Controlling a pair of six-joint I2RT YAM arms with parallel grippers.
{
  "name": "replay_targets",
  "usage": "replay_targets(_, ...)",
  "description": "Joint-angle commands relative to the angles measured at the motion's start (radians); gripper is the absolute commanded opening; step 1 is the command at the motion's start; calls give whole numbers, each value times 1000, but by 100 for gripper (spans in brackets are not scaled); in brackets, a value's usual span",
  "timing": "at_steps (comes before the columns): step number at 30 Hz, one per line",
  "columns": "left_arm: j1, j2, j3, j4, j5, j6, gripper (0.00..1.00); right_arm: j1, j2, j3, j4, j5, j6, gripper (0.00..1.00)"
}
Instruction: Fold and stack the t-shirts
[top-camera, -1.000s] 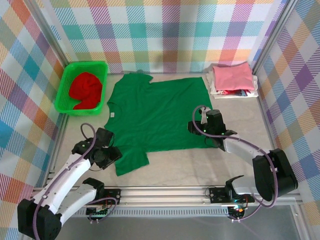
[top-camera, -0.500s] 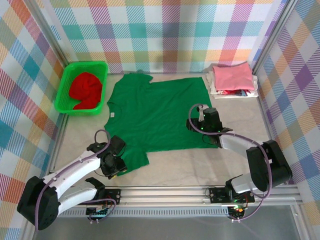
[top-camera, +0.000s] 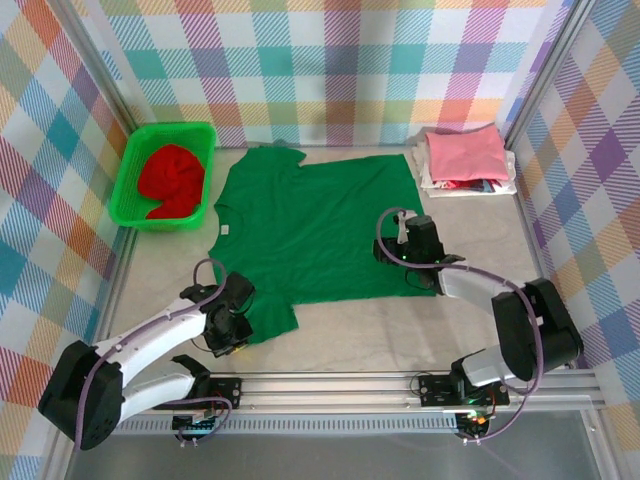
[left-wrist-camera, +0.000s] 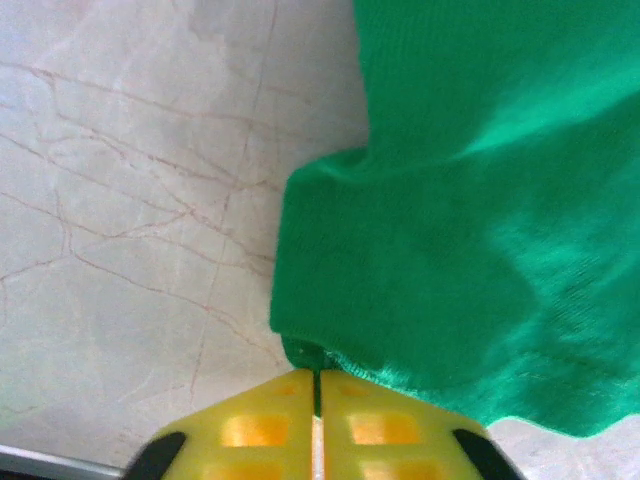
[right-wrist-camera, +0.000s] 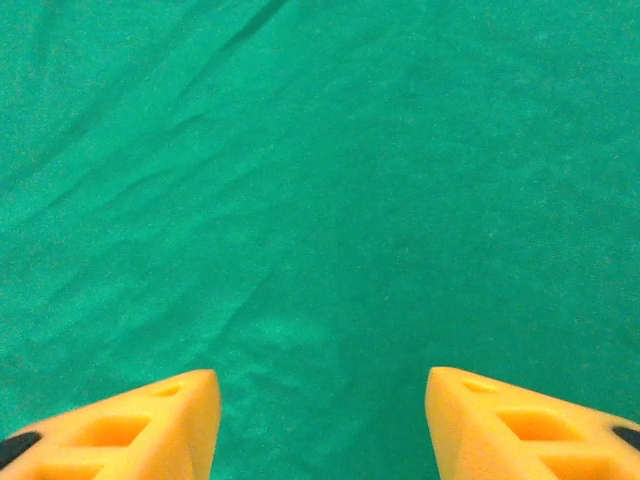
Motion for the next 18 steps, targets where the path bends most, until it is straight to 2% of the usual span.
replay_targets(1,-7,3,62,-48,-49,24,0,7,-116,9,-139,54,39,58)
replay_targets(5,-7,-65,112,-112,-139,16,0,-8,-266,10,-443,159,188,64)
replay_targets(7,-5,-102,110,-114,-171,8,0,-64,-322,11,-589,158,266,64)
replay_targets(12,-4,-107,97,-86,-193,5,0,-297,-386,-10,-765,4,330,62)
replay_targets(16,3,-94,94,-49,-220,17,0,-425,-294,-7,-753,-127,286,58)
replay_targets(18,8,-99,84,-24,-224,16,0,-453,-222,5,-739,-184,274,55)
